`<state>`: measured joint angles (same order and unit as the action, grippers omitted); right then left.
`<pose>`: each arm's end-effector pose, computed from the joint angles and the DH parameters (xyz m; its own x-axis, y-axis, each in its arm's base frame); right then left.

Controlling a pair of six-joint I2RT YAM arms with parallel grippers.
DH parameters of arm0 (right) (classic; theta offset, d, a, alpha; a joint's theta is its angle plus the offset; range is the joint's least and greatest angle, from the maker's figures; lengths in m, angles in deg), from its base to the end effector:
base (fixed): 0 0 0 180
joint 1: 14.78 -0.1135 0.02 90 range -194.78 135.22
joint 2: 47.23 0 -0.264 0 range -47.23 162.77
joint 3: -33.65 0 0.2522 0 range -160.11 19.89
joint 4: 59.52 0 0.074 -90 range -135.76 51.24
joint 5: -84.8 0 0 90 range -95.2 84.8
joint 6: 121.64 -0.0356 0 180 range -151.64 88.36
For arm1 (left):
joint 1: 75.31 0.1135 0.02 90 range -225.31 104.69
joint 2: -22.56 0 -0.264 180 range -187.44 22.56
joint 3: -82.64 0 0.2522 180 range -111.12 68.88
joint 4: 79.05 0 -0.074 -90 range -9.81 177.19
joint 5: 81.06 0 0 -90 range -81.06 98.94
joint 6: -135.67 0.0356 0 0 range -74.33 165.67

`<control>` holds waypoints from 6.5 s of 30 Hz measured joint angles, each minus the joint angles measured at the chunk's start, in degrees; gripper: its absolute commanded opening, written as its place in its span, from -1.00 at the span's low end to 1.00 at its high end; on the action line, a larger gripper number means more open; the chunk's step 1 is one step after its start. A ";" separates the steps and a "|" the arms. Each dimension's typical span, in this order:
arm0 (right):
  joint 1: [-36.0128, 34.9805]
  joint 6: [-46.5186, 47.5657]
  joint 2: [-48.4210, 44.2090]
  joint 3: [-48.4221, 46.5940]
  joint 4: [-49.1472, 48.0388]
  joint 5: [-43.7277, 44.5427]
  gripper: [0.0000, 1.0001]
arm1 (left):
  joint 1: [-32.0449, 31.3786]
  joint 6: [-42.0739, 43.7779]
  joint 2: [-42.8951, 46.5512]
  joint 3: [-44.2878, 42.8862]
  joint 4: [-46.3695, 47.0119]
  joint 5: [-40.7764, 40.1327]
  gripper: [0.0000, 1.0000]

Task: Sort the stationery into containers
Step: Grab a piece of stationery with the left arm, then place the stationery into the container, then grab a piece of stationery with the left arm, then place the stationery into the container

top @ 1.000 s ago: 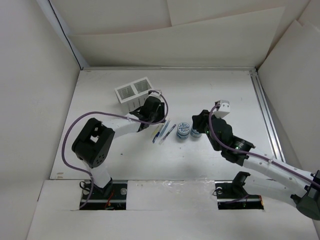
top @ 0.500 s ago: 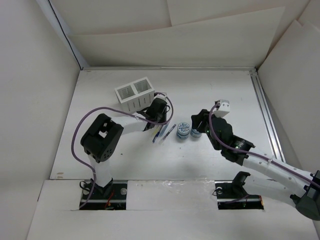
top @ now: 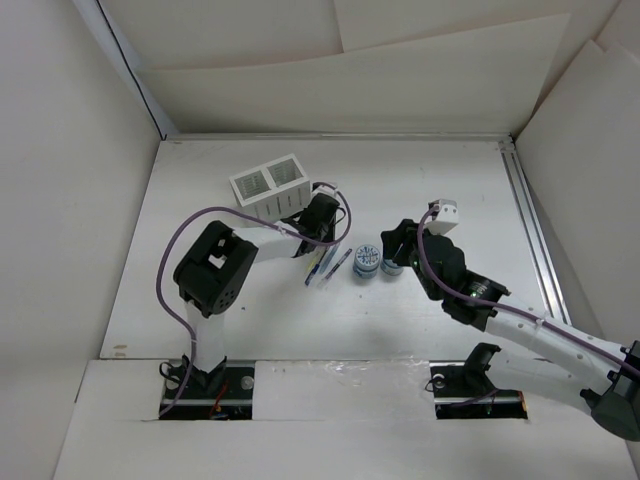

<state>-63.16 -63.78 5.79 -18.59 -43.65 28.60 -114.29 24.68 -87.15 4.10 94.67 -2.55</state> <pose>0.1560 0.1458 0.2913 -0.3033 0.3242 -0.8960 -0.1250 0.9187 0.3747 0.3242 -0.2532 0.1653 -0.6181 0.0486 -0.7846 0.2914 0.9411 -0.1713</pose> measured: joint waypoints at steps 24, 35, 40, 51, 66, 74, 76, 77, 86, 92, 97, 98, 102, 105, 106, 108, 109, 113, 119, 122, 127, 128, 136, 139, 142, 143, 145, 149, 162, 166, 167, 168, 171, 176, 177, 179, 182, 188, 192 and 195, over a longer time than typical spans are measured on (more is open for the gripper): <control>0.00 0.00 -0.13 0.00 0.00 -0.20 0.33 | -0.02 1.27 -1.86 -1.64 0.44 -6.25 -1.00; 0.00 0.00 -0.13 0.00 0.00 -0.22 0.33 | 0.87 2.10 6.75 -7.76 -6.10 -9.35 -1.00; 0.00 0.00 -0.13 0.00 -0.02 -0.22 0.33 | 5.42 0.92 12.04 -13.46 -3.74 -9.35 -1.00; 0.00 0.00 -0.07 0.00 -0.04 -0.22 0.33 | 13.33 1.22 9.42 -23.08 7.63 -17.07 -1.00; 0.28 0.07 1.03 0.00 -0.44 -1.22 0.33 | 15.39 7.93 -8.26 -31.58 11.10 -19.10 -1.00; 0.42 0.26 1.73 0.00 -0.92 -1.29 0.33 | 15.87 10.08 -8.74 -31.67 13.09 -19.93 -0.91; 0.42 0.26 1.75 0.00 -0.94 -1.29 0.33 | 15.93 10.19 -8.66 -30.51 14.69 -20.09 -0.77; 0.42 0.26 1.75 0.00 -1.01 -1.29 0.33 | 15.96 10.14 -8.52 -29.44 15.52 -20.02 -0.70; 0.42 0.37 1.75 0.00 -1.14 -1.29 0.33 | 15.58 6.80 -3.13 -17.07 15.61 -18.32 0.02; 0.42 0.42 1.55 0.07 -1.20 -1.29 0.33 | 12.52 5.46 9.18 -13.14 16.15 -17.22 -0.18; 0.42 0.42 0.96 0.07 -1.27 -1.29 0.29 | 10.58 0.48 21.64 -7.82 16.83 -11.47 -0.52; 0.42 0.46 0.96 0.07 -1.27 -1.29 0.21 | 10.16 -0.46 22.99 -7.06 16.50 -10.58 -0.56; 0.42 1.14 0.85 0.07 -1.20 -1.25 -0.66 | 6.99 -3.61 23.85 -4.02 13.97 -5.70 -0.72; 0.42 0.90 0.39 0.09 -1.20 -0.76 -0.71 | 2.19 -4.94 21.31 -0.46 10.08 -2.12 -0.79; 0.42 0.85 0.17 0.09 -1.22 -0.61 -0.69 | 1.07 -5.22 20.33 0.31 8.87 -1.31 -0.79; 0.42 0.83 -0.13 0.09 -1.20 -0.13 -0.55 | -1.88 -6.05 17.64 2.32 6.14 0.39 -0.79; 0.42 0.76 -0.17 0.09 -1.22 0.11 -0.51 | -2.84 -6.38 16.61 3.17 5.09 1.07 -0.79; 0.42 0.74 -0.17 0.09 -1.07 0.52 -0.19 | -4.42 -8.04 13.27 6.05 2.34 2.67 -0.75; 0.94 0.79 0.39 0.09 -1.03 0.76 -0.06 | -4.44 -9.53 6.95 4.83 2.01 2.80 -0.78; 1.07 0.81 0.63 0.09 -1.01 0.74 -0.03 | -4.83 -9.60 4.92 4.31 1.42 2.10 -0.78; 1.07 0.81 0.66 0.09 -1.03 0.70 -0.01 | -5.07 -9.73 4.76 4.28 0.76 0.00 -0.68; 1.07 0.81 0.66 0.09 -1.03 0.70 -0.01 | -5.07 -9.73 4.76 4.28 0.72 -0.22 -0.65; 1.07 0.81 0.70 0.09 -1.03 0.20 0.01 | -5.88 -9.66 3.80 4.28 0.68 -2.86 -0.56; 1.07 0.81 0.92 0.09 -1.03 0.02 0.01 | -6.10 -9.49 2.64 4.13 0.81 -3.63 -0.51; 1.07 0.83 1.11 0.09 -1.01 -0.42 0.01 | -6.27 -9.49 1.90 3.04 0.74 -3.76 -0.56; 1.07 0.81 1.11 0.09 -1.01 -0.48 0.01 | -6.27 -9.49 1.66 2.82 0.74 -3.93 -0.63; 1.07 0.81 1.11 0.09 -1.01 -0.59 0.01 | -6.27 -9.42 1.33 2.51 0.66 -4.46 -0.83; 1.07 0.83 1.09 0.09 -1.01 -0.66 0.01 | -6.40 -9.18 0.98 1.99 0.26 -6.12 -1.00; 1.07 0.66 -0.48 0.09 -1.01 -0.79 0.30 | -6.25 -8.13 6.78 2.21 -3.65 -9.88 -1.00; 1.07 0.52 -0.48 0.09 -1.01 -0.81 0.32 | -3.80 -7.28 14.93 -0.74 -3.82 -9.40 -1.00; 1.07 0.50 -0.48 0.09 -1.01 -0.81 0.32 | -2.67 -6.99 16.39 -2.43 -3.37 -9.51 -1.00; 1.07 0.46 -0.44 0.09 -1.01 -0.81 0.32 | -1.46 -6.60 17.53 -4.55 -2.78 -9.75 -1.00; 1.07 0.44 -0.24 0.09 -1.03 -0.83 0.32 | 1.88 -5.33 18.71 -11.15 0.31 -11.63 -1.00; 1.07 0.42 -0.07 0.09 -1.01 -0.87 0.32 | 8.15 -2.67 15.76 -22.62 2.29 -14.27 -1.00; 1.07 0.42 -0.07 0.09 -1.01 -0.98 0.32 | 9.27 -2.19 14.60 -24.46 2.73 -14.62 -1.00; 1.07 0.44 -0.07 0.09 -1.01 -1.14 0.32 | 11.87 -1.01 11.43 -28.09 3.56 -15.15 -1.00; 1.07 0.42 -0.07 0.09 -1.01 -1.27 0.32 | 14.91 0.96 6.38 -31.12 5.07 -15.76 -1.00; 1.07 0.42 -0.07 0.09 -1.01 -1.29 0.32 | 17.62 6.38 -3.13 -32.63 6.99 -16.81 -1.00; 1.07 0.42 -0.07 0.09 -1.03 -1.29 0.32 | 17.22 9.40 -6.62 -32.65 8.39 -17.29 -1.00; 1.07 0.42 -0.07 0.09 -1.03 -1.29 0.32 | 17.05 11.13 -7.56 -32.68 10.14 -17.64 -1.00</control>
<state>-62.09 -63.36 5.72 -18.50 -44.68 27.31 -97.24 35.80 -94.71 -28.57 104.82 -20.19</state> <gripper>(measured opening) 0.657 0.061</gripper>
